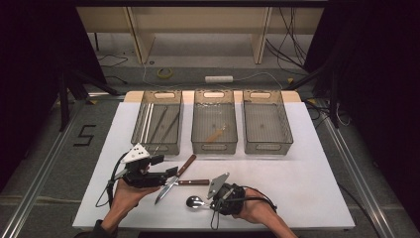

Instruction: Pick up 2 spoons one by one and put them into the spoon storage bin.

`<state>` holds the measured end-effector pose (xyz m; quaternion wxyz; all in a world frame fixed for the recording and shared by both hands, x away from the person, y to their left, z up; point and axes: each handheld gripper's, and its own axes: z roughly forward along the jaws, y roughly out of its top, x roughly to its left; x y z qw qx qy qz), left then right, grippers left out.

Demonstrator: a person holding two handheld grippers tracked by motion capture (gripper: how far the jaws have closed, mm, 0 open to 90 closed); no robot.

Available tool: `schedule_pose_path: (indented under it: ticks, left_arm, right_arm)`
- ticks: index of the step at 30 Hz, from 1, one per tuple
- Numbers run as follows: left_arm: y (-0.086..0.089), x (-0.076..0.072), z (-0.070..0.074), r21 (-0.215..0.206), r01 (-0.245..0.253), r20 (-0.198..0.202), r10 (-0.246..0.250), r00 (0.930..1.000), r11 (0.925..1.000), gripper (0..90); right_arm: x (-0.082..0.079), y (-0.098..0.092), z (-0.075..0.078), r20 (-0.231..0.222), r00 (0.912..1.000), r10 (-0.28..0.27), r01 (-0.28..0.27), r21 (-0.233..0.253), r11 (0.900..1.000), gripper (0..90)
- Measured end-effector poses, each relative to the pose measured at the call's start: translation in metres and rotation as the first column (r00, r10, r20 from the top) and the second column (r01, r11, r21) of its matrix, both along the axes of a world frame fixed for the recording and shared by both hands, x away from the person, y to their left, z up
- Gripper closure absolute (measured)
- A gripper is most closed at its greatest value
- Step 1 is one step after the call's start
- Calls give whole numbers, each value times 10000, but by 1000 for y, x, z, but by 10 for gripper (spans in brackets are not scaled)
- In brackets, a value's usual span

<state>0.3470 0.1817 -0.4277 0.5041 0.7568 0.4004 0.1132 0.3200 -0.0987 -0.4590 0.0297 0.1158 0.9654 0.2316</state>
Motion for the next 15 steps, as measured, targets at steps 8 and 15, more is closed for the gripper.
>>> schedule_pose_path:
  ticks: [8,15]
  left_arm:
    - [1,0,0,-92,-106,56,106,9999,9999,265]
    - [2,0,1,-125,-147,194,149,9997,9998,261]
  right_arm:
    - [8,-12,18,93,9991,-423,415,684,9968,860]
    - [27,-22,35,412,9948,-931,878,1151,9895,859]
